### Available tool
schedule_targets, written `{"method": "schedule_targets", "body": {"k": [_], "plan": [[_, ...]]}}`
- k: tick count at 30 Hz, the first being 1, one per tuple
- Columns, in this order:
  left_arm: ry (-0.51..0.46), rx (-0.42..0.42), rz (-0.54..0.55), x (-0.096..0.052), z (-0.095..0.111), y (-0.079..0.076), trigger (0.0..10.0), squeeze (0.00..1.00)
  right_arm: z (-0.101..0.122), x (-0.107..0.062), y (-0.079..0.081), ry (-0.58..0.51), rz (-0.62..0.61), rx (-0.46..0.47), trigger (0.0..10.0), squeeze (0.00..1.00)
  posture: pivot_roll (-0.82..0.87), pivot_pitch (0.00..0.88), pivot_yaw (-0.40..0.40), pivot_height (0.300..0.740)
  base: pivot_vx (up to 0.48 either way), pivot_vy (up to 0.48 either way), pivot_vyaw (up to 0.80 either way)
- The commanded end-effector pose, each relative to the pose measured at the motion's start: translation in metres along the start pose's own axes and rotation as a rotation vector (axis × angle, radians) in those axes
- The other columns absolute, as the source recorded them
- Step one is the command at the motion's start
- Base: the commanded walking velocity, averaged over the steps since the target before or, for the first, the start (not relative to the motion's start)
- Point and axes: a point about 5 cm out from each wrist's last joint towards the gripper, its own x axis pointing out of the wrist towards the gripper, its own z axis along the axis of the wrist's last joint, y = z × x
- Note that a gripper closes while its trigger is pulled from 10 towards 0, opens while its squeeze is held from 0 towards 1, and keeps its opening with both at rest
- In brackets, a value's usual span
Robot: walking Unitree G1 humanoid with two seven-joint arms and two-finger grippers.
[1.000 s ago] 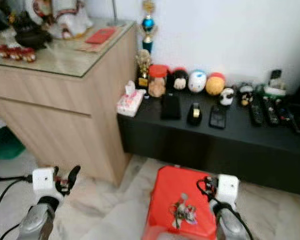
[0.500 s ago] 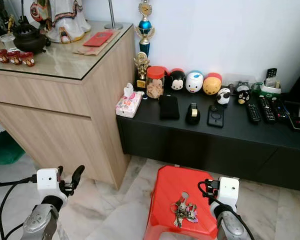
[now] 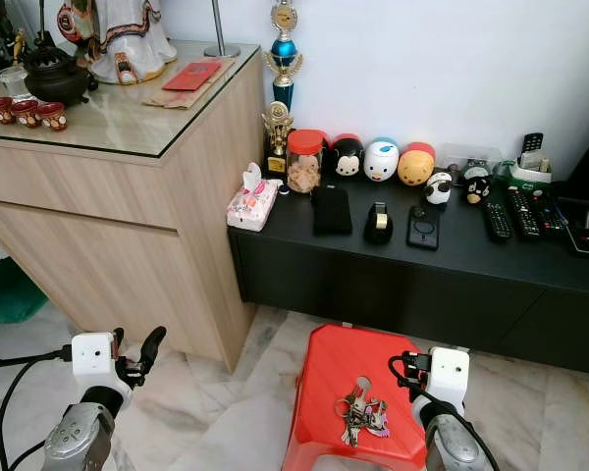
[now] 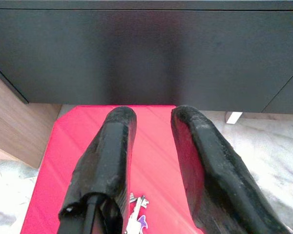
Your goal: Hang keys on a hook
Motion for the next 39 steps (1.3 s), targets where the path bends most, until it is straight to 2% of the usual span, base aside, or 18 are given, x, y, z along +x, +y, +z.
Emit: {"method": "schedule_targets", "body": {"k": [1,16,25,39], "plan": [[0.002,-0.01,0.008,-0.0023,-0.0028,0.0011,10.0,0.0,0.0008,0.0004,-0.0016,-0.003,-0.006,0.008,10.0,0.0,-0.09,0.0,-0.023,0.74,-0.244,0.0,0.0],[0.008,-0.008,0.009,-0.0016,-0.004,-0.0018,10.0,0.0,0.003,0.002,-0.0011,-0.007,-0.001,-0.002,10.0,0.0,-0.1,0.0,-0.03,0.74,-0.051,0.0,0.0],[0.011,-0.007,0.005,-0.0007,-0.005,-0.0029,10.0,0.0,0.0032,0.0034,0.002,0.001,0.02,-0.012,10.0,0.0,-0.1,0.0,-0.03,0.687,0.0,0.0,0.0],[0.007,-0.003,0.0,-0.0003,-0.0049,-0.0052,10.0,0.0,0.003,0.0042,0.0011,0.008,0.014,-0.018,10.0,0.0,-0.09,0.0,-0.034,0.677,0.0,0.0,0.0]]}}
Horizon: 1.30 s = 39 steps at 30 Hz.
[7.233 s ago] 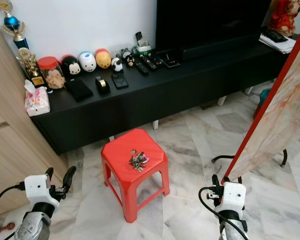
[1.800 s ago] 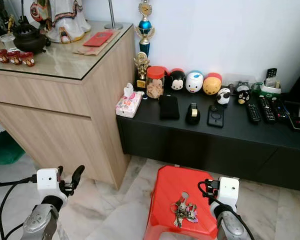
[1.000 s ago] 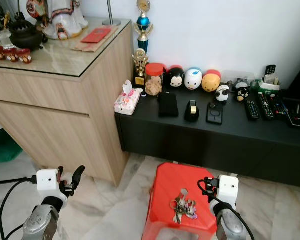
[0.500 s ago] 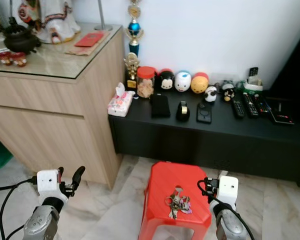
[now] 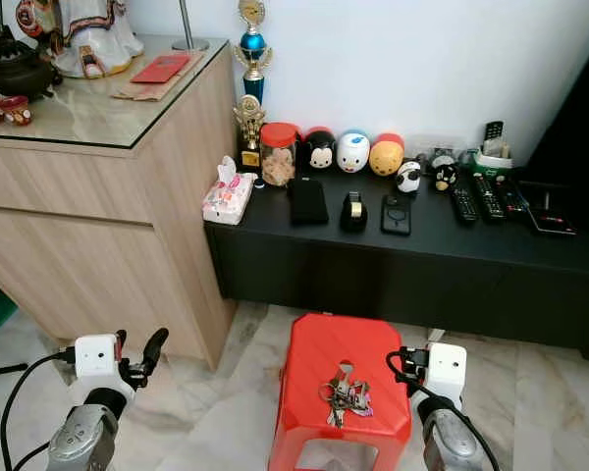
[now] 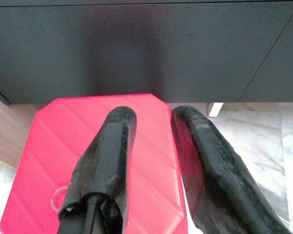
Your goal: Hang keys on a hook
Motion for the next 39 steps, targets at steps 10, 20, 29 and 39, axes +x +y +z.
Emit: {"method": "schedule_targets", "body": {"k": [10,20,29,39], "plan": [[0.003,0.004,-0.009,-0.0006,-0.0021,-0.0029,10.0,0.0,0.0,0.0005,-0.0003,0.001,-0.003,-0.007,10.0,0.0,-0.09,0.0,-0.036,0.619,0.0,0.0,0.0],[0.004,0.001,-0.007,-0.0016,-0.003,-0.0033,10.0,0.0,0.0015,0.0022,-0.0008,0.005,-0.004,-0.01,10.0,0.0,-0.09,0.0,-0.039,0.619,0.0,0.0,0.0],[-0.007,-0.008,-0.002,-0.0003,-0.0011,-0.003,10.0,0.0,0.0029,0.0032,0.0006,-0.001,0.005,-0.011,10.0,0.0,-0.09,0.0,-0.037,0.619,0.0,0.0,0.0],[-0.032,-0.014,0.005,0.0016,0.0032,-0.0013,10.0,0.0,0.0083,0.0051,0.0038,-0.032,0.024,-0.035,10.0,0.0,-0.09,0.0,-0.035,0.619,0.027,0.0,0.21]]}}
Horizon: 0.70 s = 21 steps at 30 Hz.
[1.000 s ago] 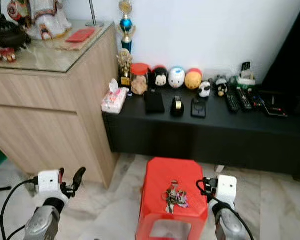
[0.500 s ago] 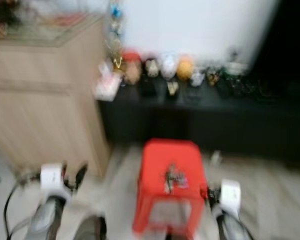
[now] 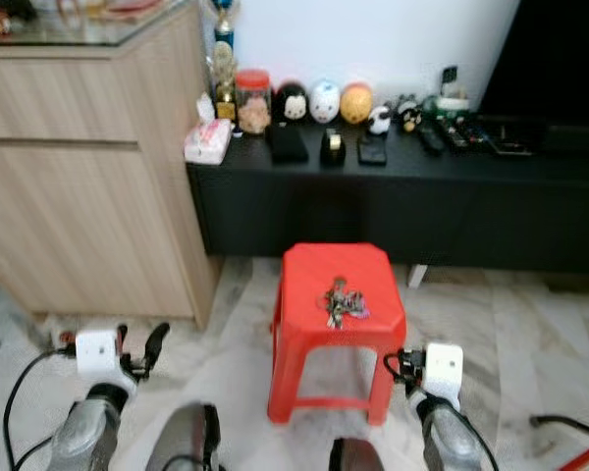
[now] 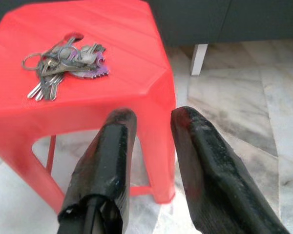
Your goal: Hang keys on a hook
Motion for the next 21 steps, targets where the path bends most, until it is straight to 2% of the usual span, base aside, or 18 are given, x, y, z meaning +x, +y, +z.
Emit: {"method": "schedule_targets", "body": {"k": [1,4,14,21], "plan": [[-0.007,0.005,0.012,0.0,0.0019,0.0054,10.0,0.0,0.0064,0.0032,0.0042,-0.028,0.015,-0.003,10.0,0.0,-0.09,0.0,-0.035,0.619,0.266,0.0,0.79],[-0.005,0.006,0.014,-0.0001,0.0018,0.0063,10.0,0.0,0.0065,0.0034,0.0017,-0.03,-0.009,0.042,10.0,0.0,-0.09,0.0,-0.034,0.619,0.291,0.0,0.0],[0.0,0.001,0.006,0.0009,0.0016,0.0048,10.0,0.0,0.0076,0.0043,0.0005,-0.031,-0.014,0.04,10.0,0.0,-0.09,0.0,-0.033,0.619,0.292,0.0,0.0],[-0.004,-0.001,0.005,0.0017,0.0022,0.0037,10.0,0.0,0.0082,0.0048,0.0029,-0.031,0.006,0.005,10.0,0.0,-0.09,0.0,-0.035,0.619,0.293,0.0,0.0]]}}
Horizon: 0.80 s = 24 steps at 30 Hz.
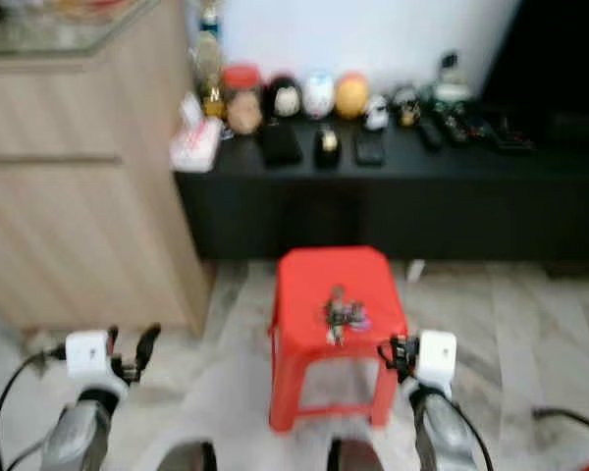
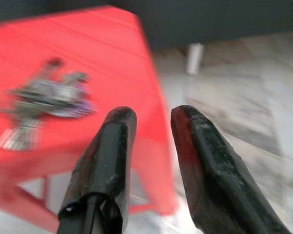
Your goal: Hang keys on a hook
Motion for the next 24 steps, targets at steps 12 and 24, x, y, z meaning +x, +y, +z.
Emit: {"method": "schedule_targets", "body": {"k": [12,24], "plan": [[0.006,0.0,0.012,-0.001,-0.0015,0.0039,10.0,0.0,0.0101,0.0054,0.0029,-0.032,0.011,-0.009,10.0,0.0,-0.1,0.0,-0.036,0.619,0.294,0.0,0.0],[0.0,0.0,0.019,-0.0017,-0.0017,0.0009,10.0,0.0,0.0163,0.0073,-0.0011,-0.039,0.03,-0.026,10.0,0.0,-0.1,0.0,-0.055,0.619,0.122,0.0,0.0]]}}
